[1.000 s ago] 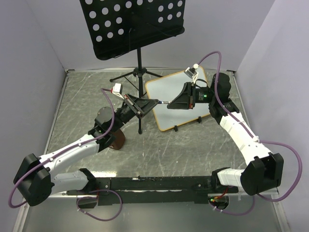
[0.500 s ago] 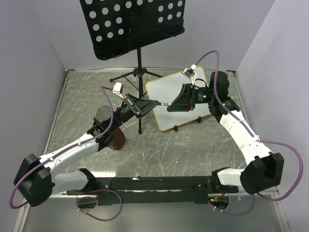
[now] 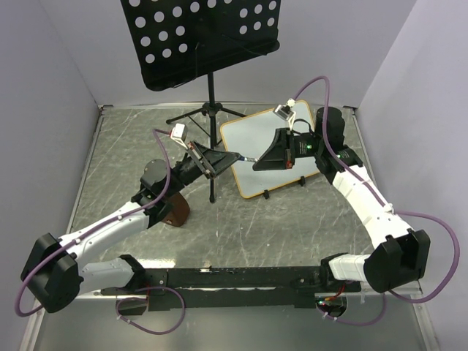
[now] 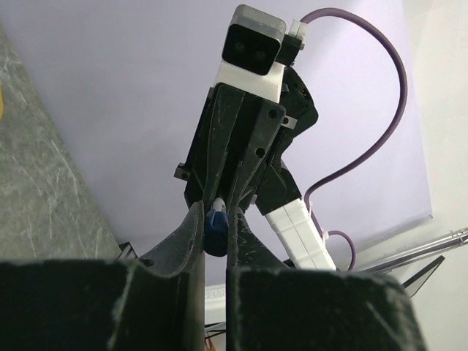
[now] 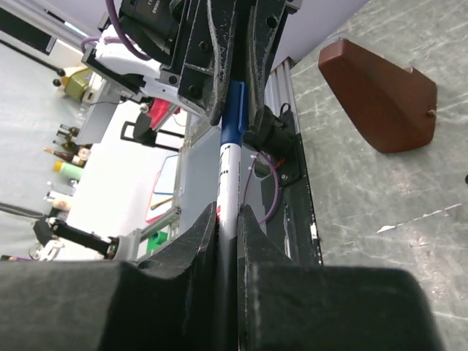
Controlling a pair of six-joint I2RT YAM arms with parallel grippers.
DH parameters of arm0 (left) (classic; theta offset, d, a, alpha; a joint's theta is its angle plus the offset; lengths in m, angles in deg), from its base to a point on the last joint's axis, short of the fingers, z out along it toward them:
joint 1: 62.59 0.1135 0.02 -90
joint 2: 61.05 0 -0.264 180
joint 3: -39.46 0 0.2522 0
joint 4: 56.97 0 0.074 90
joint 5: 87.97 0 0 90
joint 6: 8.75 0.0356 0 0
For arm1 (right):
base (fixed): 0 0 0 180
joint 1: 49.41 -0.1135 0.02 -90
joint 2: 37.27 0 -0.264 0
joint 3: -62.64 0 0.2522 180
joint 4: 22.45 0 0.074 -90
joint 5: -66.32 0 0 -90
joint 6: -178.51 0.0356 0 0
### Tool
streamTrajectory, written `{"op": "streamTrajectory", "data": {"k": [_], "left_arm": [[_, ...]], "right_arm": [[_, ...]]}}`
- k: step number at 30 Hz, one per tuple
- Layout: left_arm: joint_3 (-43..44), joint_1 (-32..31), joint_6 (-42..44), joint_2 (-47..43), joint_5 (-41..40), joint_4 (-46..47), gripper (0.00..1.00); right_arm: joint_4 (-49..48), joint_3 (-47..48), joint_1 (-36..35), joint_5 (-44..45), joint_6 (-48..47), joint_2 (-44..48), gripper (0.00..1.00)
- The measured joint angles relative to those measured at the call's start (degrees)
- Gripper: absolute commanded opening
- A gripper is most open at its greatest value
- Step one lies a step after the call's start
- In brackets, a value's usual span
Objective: Write a sentence on the whiteboard
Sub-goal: Open the pen cap from the whiteboard marker, then place the pen cap at the center of the board.
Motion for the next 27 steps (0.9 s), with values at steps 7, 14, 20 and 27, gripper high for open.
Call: {"op": "streamTrajectory", "data": {"k": [7, 14, 20, 27], "left_arm": [[-0.98, 1.92, 1.77, -4.24, 2.08, -3.15, 0.01], [-3.96, 15.28, 7.5, -21.86, -0.2, -14.08, 0.01], [-2.97, 16.79, 16.85, -27.15, 2.4, -28.28, 0.01], [-1.27, 6.43, 26.43, -20.74, -0.2, -45.75, 0.01]], "right_arm": [[14.32, 5.01, -0.48, 0.0, -13.9, -0.35, 0.0], [43.95, 11.23, 0.94, -1.51, -43.63, -0.13, 0.0], [52.94, 9.88, 4.85, 3.87, -52.98, 1.22, 0.0], [47.89, 0.52, 11.72, 22.34, -52.11, 8.7, 0.0]]}}
